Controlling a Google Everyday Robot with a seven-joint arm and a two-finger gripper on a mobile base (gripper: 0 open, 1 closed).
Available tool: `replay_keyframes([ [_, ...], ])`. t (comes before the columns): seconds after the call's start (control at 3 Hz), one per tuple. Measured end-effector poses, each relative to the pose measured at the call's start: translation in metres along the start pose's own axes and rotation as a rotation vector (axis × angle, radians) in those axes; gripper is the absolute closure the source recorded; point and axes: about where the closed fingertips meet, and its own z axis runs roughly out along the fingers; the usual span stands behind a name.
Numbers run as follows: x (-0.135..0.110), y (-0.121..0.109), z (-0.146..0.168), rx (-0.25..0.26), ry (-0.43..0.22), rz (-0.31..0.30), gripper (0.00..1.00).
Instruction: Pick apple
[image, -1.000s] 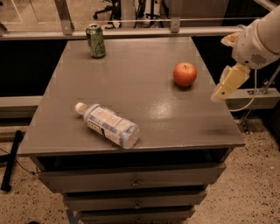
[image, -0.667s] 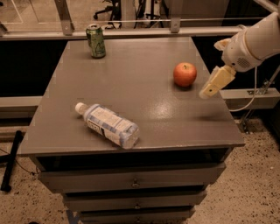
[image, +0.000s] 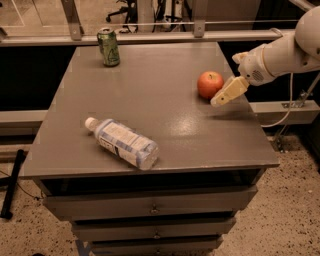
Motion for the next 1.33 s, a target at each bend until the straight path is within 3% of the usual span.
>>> replay_keyframes([
  [0.33, -0.01, -0.007, 0.022, -0.024, -0.088, 0.046, 0.0],
  [0.67, -0.017, -0.01, 0.031, -0.042, -0.149, 0.079, 0.16],
  [1.33, -0.009, -0.014, 0.019, -0.06, -0.205, 0.138, 0.63],
])
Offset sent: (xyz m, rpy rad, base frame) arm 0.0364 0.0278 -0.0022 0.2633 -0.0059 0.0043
